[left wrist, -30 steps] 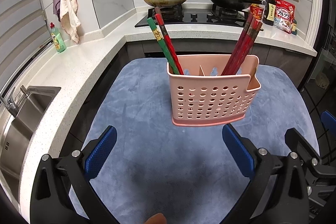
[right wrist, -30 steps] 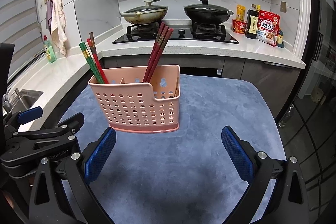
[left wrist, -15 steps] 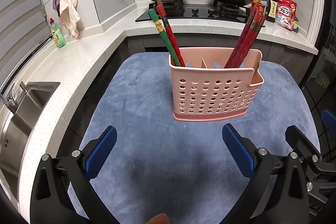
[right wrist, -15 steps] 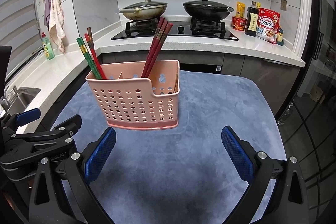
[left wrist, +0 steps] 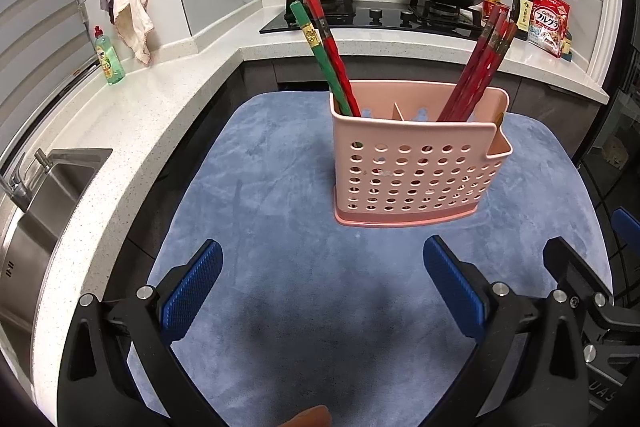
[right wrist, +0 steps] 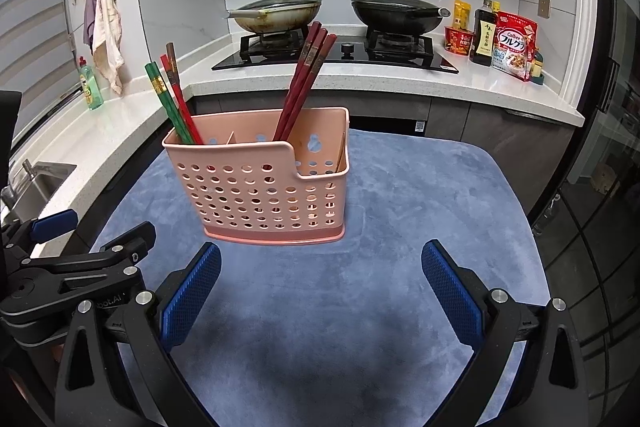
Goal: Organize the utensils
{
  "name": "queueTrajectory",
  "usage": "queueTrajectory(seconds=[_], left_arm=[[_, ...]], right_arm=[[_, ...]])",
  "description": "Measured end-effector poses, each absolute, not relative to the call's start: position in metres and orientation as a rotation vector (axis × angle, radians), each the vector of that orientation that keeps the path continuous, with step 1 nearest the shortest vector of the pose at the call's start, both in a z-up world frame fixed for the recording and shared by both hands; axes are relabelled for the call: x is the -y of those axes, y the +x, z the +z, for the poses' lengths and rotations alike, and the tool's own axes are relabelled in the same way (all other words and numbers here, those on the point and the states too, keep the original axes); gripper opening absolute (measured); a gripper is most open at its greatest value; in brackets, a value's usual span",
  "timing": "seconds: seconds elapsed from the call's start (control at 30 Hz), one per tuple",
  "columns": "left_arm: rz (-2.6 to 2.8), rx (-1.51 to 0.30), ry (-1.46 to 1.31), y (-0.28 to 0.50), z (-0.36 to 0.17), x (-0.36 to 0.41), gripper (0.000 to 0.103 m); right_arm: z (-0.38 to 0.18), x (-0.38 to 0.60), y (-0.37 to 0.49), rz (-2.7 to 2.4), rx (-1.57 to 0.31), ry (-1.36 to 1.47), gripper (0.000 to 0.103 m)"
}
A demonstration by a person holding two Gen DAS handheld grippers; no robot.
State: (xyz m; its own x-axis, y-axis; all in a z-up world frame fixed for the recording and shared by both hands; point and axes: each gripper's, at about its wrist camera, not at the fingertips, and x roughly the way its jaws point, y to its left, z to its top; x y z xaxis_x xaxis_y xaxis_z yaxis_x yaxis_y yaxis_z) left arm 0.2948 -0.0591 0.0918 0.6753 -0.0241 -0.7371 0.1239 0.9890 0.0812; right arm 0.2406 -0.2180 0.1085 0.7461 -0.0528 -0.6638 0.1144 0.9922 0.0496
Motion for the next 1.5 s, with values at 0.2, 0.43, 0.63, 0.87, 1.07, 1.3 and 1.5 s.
queueTrajectory(seconds=[0.2,0.43,0.63,0.87,1.07,1.3,1.5], left_arm=[[-0.082,-0.822,0.128,0.2951,0.0915,0.0591,0.096],[-0.077,-0.829,0.129,0.2958,0.0889,0.0609,0.096],[-0.063,-0.823,0.126,0.2949,0.0887,0.062,0.096],[-0.054,-0.827,0.123,0.2966,0.0881,0.0607,0.096],[-0.053,-0.824,0.129,0.2967,0.0879,0.0608,0.096],[-0.054,-0.829,0.132,0.2972,0.0876,0.0611,0.096],[-0.052,-0.828,0.134,0.2975,0.0881,0.0613,0.096]], right_arm=[[0.1079,0.2186,0.242,-0.094,-0.723,0.09,0.097],[0.1083,0.2185,0.2426,-0.096,-0.719,0.089,0.097],[0.1083,0.2186,0.2421,-0.097,-0.716,0.09,0.097],[0.1079,0.2184,0.2429,-0.096,-0.716,0.085,0.097],[0.1078,0.2185,0.243,-0.096,-0.716,0.086,0.097],[0.1075,0.2186,0.2434,-0.098,-0.717,0.085,0.097],[0.1069,0.2192,0.2442,-0.098,-0.72,0.09,0.097]])
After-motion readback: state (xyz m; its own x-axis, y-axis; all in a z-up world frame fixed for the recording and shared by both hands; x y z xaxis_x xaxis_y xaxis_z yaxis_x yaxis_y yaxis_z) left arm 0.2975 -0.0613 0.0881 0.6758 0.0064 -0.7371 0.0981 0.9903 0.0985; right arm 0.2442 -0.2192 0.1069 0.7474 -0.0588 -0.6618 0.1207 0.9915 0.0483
